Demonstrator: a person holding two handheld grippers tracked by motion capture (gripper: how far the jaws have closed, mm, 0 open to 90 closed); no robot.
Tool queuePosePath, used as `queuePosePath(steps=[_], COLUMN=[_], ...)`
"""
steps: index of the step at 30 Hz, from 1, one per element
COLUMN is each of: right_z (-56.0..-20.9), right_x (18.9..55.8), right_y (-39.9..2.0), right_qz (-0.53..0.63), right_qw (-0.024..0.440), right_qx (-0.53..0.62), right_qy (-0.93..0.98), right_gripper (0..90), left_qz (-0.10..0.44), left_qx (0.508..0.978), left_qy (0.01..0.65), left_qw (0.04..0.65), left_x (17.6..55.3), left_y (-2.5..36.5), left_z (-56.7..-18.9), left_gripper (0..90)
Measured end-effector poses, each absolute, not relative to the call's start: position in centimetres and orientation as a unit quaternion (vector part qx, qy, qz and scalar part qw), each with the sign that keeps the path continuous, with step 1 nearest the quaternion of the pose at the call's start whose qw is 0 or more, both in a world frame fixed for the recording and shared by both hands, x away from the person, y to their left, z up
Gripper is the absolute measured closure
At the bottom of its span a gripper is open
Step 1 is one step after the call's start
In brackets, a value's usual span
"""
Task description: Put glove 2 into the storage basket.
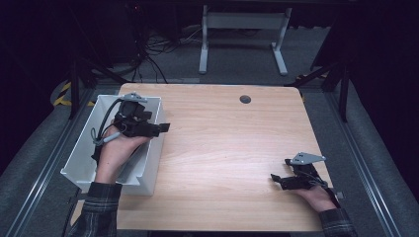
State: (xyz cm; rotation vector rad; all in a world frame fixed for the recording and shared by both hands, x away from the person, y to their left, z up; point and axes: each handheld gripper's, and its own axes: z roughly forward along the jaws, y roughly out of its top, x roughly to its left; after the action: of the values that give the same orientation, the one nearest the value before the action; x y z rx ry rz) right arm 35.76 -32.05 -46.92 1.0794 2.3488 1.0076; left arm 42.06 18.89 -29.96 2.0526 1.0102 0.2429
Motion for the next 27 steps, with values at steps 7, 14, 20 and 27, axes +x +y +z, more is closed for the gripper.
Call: queuePosePath(steps=[7, 14, 20, 27], right_z=[-46.9, -46.9, -46.9, -46.9], right_x=[35.7, 35.7, 35.7, 35.7], right_y=[-32.0, -32.0, -32.0, -32.0], right_qz=[0.357, 0.357, 0.357, 0.357], right_qw=[0.182, 0.182, 0.181, 0.180], right_qx=[0.381, 0.380, 0.378, 0.377], right_qy=[0.833, 0.834, 0.835, 0.835], right_gripper=[15.0, 15.0, 15.0, 15.0], left_qz=[0.088, 0.085, 0.085, 0.077], left_qx=[0.820, 0.825, 0.825, 0.830], left_qy=[0.383, 0.368, 0.358, 0.345], left_qw=[0.415, 0.421, 0.430, 0.431], left_x=[41.8, 41.6, 41.0, 40.6], left_y=[16.5, 14.5, 12.7, 10.9], left_z=[-30.4, -31.2, -31.9, -33.3], left_gripper=[17.5, 17.1, 17.0, 16.9])
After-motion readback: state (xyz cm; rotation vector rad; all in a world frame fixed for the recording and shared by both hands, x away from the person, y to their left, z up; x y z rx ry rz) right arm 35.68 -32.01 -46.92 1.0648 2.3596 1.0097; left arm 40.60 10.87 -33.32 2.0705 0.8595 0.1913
